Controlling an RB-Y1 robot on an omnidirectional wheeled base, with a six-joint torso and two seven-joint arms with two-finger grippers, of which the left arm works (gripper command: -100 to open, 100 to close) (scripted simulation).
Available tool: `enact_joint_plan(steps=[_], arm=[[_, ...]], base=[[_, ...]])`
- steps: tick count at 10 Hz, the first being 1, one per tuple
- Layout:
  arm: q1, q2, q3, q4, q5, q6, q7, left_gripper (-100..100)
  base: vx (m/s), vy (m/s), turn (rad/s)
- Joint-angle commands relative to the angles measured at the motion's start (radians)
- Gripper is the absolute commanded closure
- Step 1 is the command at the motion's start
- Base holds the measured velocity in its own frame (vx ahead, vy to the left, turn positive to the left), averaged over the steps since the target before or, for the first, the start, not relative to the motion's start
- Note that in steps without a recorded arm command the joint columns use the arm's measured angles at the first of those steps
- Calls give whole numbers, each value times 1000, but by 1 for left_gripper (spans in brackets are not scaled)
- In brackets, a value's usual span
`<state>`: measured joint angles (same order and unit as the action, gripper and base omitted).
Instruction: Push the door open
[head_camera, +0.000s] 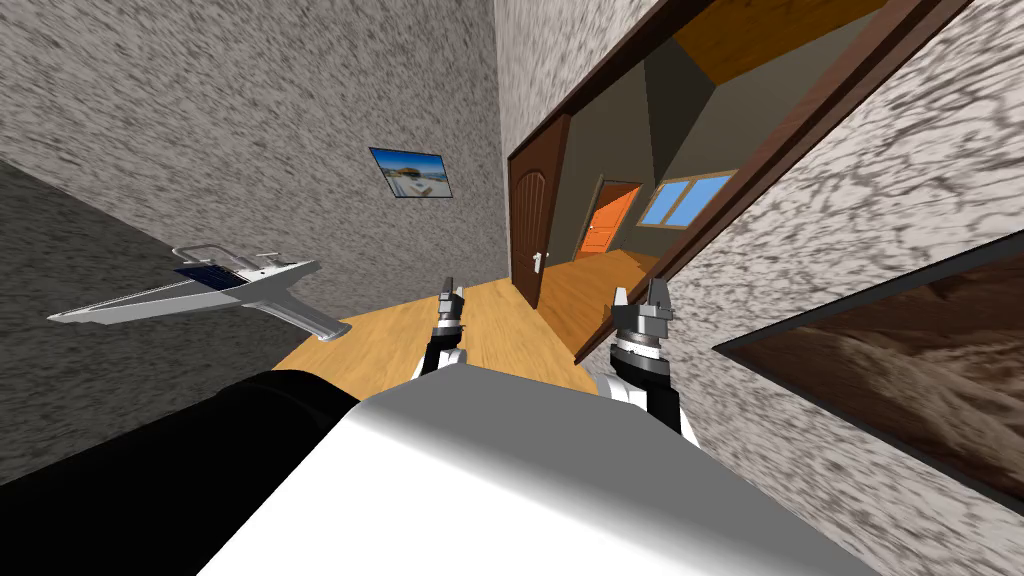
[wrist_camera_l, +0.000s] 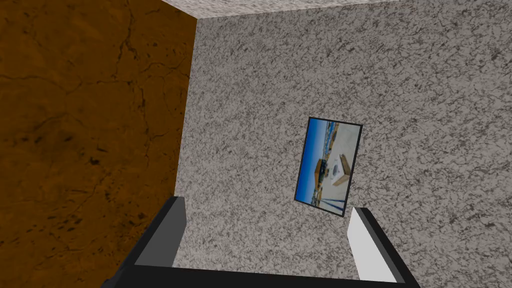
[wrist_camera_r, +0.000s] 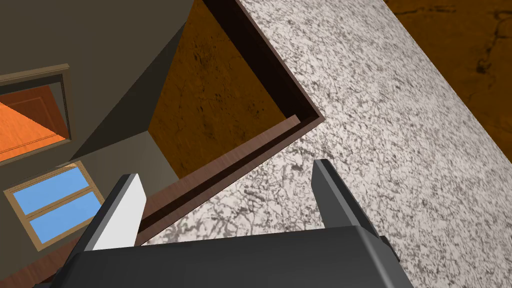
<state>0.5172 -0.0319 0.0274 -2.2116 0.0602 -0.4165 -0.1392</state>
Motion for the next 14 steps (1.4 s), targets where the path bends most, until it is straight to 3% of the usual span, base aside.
enact_joint_plan(steps=[1, 5, 14], arm=[[-22, 15, -8, 34, 1, -2, 5, -100], [-86, 47, -30, 131, 6, -8, 20, -100], [-203, 87, -72, 311, 13, -20, 47, -100]], base=[[159, 45, -29], [133, 46, -91], [110, 62, -65]])
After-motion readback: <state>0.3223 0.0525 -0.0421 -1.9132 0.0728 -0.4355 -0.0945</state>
